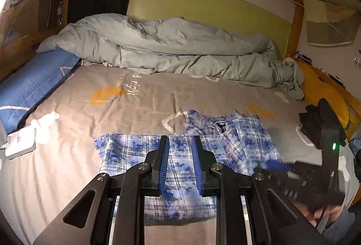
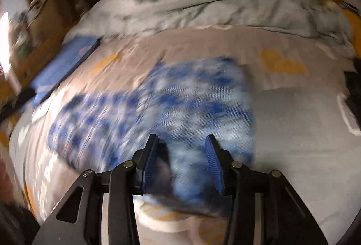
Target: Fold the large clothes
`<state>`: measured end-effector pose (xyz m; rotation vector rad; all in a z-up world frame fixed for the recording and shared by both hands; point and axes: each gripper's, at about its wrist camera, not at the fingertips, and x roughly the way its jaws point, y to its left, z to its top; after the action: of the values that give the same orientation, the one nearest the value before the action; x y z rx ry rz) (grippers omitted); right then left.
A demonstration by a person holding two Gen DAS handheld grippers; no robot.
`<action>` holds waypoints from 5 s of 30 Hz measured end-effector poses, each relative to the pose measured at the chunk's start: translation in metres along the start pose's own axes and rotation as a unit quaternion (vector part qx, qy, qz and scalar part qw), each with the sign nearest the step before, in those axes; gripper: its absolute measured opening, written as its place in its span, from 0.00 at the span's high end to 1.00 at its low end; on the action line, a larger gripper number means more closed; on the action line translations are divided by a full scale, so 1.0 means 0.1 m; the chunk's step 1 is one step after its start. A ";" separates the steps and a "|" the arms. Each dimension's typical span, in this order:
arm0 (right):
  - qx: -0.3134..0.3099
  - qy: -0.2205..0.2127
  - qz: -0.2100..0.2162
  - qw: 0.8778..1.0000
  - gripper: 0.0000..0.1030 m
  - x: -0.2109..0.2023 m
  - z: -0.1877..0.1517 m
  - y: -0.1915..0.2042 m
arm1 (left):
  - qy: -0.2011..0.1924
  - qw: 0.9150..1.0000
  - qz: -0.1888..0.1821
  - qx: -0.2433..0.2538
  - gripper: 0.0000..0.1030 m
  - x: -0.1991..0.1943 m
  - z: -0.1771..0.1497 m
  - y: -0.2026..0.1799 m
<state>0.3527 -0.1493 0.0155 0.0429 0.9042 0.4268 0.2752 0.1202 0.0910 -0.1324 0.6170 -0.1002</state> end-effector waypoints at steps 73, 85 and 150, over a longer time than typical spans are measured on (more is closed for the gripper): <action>0.033 0.041 0.072 0.996 0.80 0.25 -0.21 0.09 | -0.014 0.984 -0.117 -0.132 0.86 0.09 -0.31 0.72; 0.060 -0.014 0.051 0.997 0.78 -0.67 -0.06 -0.35 | -0.021 0.973 -0.227 -0.027 0.87 0.13 -0.04 -0.92; 0.046 -0.060 -0.031 0.997 0.46 -0.71 -0.15 -0.69 | 0.115 0.990 -0.083 0.025 0.06 1.04 -1.08 -1.00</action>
<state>0.3258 -0.2415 0.0450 0.1239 0.8053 0.3206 0.2916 -0.0025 -0.0400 -0.1234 0.8334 -0.2949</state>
